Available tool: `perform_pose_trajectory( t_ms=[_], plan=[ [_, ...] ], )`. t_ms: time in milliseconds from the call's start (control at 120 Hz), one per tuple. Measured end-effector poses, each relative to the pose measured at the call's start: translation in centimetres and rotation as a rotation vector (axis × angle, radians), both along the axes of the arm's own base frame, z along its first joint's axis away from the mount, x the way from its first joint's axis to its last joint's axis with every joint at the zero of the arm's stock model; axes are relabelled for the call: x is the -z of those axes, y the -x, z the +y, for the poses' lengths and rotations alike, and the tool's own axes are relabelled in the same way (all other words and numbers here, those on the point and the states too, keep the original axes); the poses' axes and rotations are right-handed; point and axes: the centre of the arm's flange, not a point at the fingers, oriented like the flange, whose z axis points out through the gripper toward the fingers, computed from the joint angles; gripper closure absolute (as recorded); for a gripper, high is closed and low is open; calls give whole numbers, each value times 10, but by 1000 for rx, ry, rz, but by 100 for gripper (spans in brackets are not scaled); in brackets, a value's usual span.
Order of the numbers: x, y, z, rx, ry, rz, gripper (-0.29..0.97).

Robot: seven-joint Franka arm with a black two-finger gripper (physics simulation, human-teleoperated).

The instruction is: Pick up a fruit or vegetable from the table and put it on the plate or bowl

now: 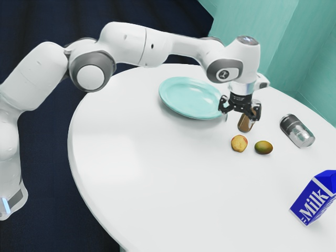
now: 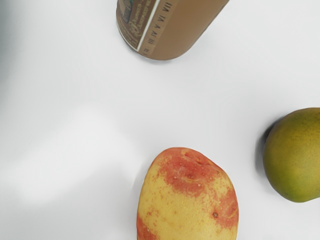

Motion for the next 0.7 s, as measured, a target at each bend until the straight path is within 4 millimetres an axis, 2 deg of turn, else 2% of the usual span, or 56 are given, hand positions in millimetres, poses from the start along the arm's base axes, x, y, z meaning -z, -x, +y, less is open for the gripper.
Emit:
perform_pose_trajectory(
  t_ms=[133,300,392,500,558,700],
  plan=[
    [30,-14,-5,88,-1,-18,0],
    [47,-22,-6,166,-11,-40,0],
    [47,-23,-7,200,-20,-54,0],
    [38,-16,-21,235,-38,-61,0],
    [40,-11,-27,248,-42,-51,0],
    [37,4,-14,221,-45,-29,0]
  ],
)
